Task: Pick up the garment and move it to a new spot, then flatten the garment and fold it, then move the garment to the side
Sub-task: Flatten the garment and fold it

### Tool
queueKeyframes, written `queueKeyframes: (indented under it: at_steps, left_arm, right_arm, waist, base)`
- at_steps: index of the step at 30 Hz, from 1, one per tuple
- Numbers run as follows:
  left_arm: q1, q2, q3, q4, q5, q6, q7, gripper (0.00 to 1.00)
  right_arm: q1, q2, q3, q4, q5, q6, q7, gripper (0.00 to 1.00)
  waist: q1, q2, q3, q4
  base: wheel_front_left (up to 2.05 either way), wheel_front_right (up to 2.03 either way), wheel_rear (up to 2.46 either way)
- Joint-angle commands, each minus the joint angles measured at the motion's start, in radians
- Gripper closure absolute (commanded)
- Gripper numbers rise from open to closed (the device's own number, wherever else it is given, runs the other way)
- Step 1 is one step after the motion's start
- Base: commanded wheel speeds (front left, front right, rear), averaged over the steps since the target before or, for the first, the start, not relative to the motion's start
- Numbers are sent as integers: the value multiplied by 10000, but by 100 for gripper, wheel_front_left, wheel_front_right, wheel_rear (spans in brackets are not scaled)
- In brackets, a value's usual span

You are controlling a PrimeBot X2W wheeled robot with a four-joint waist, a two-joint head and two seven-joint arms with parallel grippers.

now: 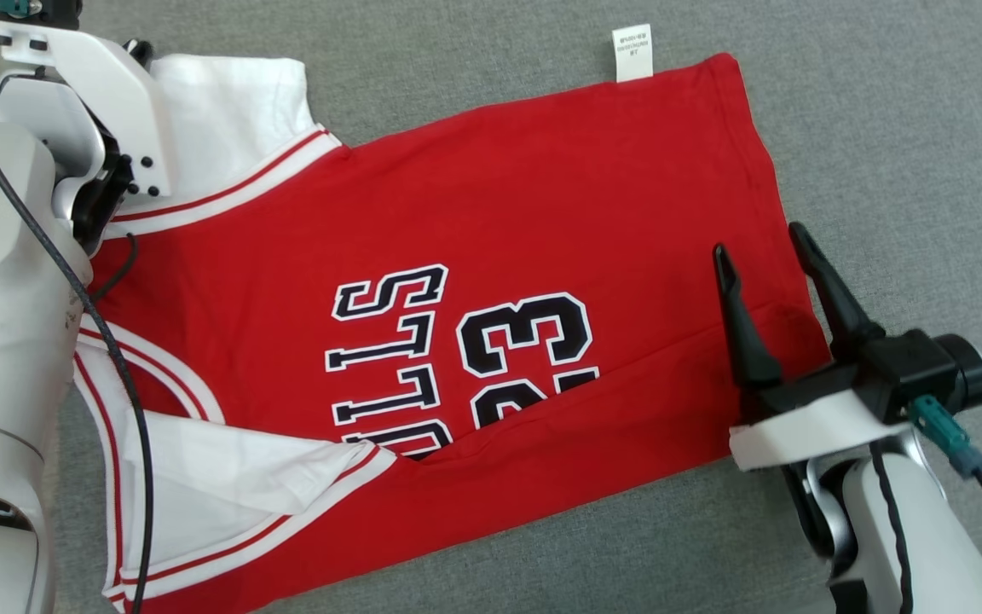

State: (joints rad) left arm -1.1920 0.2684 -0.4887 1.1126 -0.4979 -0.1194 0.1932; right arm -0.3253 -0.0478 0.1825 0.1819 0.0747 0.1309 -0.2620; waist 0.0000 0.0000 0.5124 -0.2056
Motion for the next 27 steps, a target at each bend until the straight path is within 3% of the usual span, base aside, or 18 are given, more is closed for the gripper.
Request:
queueKeyframes:
  at_steps: [1,7,17,24,26,27]
  left_arm:
    - [110,-12,-4,-146,-154,-46,-237,100]
    - [184,-24,66,-619,-639,-118,-597,100]
    - [542,673,-466,-2715,-1774,-118,-330,100]
    - [742,1106,-689,-3620,-2021,-119,-136,100]
    - [789,1201,-712,-3797,-2041,-119,-92,100]
    - [802,1234,-720,-3852,-2056,-120,-35,100]
  right_arm:
    - [-320,-57,-61,189,77,-1,-56,0]
    - [-1500,-56,-150,1486,338,-1,268,0]
    - [-4637,-242,-654,4135,966,-1,3137,0]
    - [-6336,-355,-803,6040,1118,-1,4234,0]
    - [-6686,-322,-710,6533,1181,-1,4557,8]
    - [-6863,-317,-594,6744,1147,-1,4717,5]
  waist:
    - [0,0,-152,124]
    - [0,0,-377,272]
    - [0,0,-259,546]
    - [0,0,-88,732]
    - [0,0,-52,771]
    - [0,0,-41,787]
  base:
    - [0,0,0]
    - [0,0,0]
    - [0,0,0]
    - [0,0,0]
    - [0,0,0]
    - [0,0,0]
